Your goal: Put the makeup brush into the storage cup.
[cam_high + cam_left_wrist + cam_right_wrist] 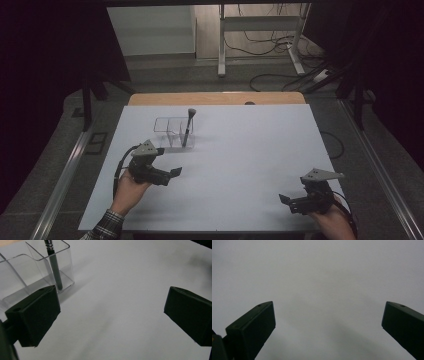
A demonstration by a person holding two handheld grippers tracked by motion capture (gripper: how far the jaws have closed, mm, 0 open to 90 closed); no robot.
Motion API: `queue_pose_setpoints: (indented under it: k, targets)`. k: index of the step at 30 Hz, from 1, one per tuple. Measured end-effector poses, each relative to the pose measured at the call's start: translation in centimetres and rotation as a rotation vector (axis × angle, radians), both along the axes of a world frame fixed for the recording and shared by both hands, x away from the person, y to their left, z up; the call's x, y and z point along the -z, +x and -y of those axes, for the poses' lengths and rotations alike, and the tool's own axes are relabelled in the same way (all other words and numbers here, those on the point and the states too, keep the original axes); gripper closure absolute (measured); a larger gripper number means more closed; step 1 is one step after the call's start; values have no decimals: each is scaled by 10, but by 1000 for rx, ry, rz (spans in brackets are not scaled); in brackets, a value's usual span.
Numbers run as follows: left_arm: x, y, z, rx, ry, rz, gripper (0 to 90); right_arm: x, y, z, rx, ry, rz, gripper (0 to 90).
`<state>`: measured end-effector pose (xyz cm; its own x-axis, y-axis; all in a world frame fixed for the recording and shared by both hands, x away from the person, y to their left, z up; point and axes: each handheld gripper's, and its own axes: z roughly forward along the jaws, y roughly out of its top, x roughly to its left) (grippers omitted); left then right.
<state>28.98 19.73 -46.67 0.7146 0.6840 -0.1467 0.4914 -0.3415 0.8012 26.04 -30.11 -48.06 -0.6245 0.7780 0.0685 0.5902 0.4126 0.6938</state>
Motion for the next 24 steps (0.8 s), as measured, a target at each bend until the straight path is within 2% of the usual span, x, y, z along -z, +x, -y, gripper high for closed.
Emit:
queue_pose_setpoints:
  k: [18,24]
  targets:
    - [2,-17,-14,-32,-8,6,7,0,0,0,1,-3,1,0]
    - [4,-22,-18,-42,6,7,7,0,0,0,1,-4,3,0]
